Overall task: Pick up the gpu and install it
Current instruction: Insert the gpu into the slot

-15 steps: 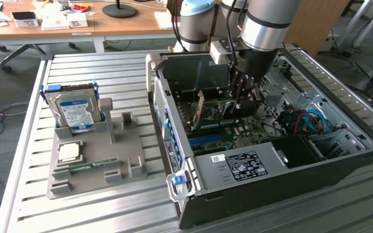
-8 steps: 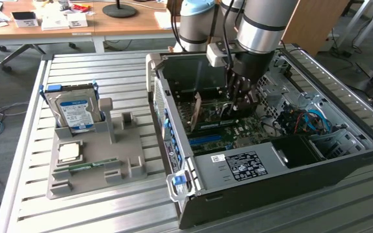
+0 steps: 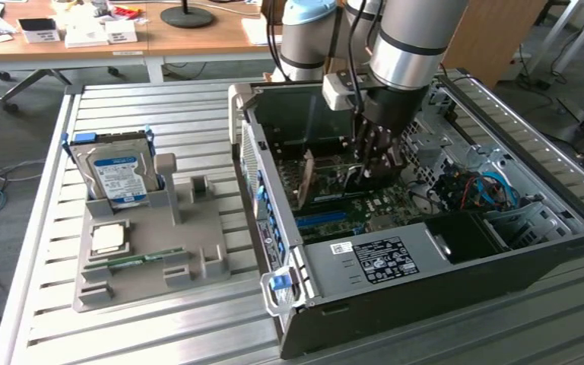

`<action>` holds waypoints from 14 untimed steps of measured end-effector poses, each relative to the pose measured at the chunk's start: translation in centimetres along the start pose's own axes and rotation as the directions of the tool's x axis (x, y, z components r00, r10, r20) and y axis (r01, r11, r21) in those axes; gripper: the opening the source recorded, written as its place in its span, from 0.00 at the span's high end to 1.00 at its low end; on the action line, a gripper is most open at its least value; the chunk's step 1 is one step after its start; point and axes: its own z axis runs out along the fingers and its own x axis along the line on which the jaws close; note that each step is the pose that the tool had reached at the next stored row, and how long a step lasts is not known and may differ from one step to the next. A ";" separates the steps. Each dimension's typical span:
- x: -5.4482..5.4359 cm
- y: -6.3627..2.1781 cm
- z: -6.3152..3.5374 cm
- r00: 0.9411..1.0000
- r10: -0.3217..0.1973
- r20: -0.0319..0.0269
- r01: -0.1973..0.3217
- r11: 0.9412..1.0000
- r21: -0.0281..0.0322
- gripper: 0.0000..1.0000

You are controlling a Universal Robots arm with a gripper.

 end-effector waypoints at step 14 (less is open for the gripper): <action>0.1 0.82 1.10 1.000 0.000 -0.001 0.000 1.000 0.000 0.73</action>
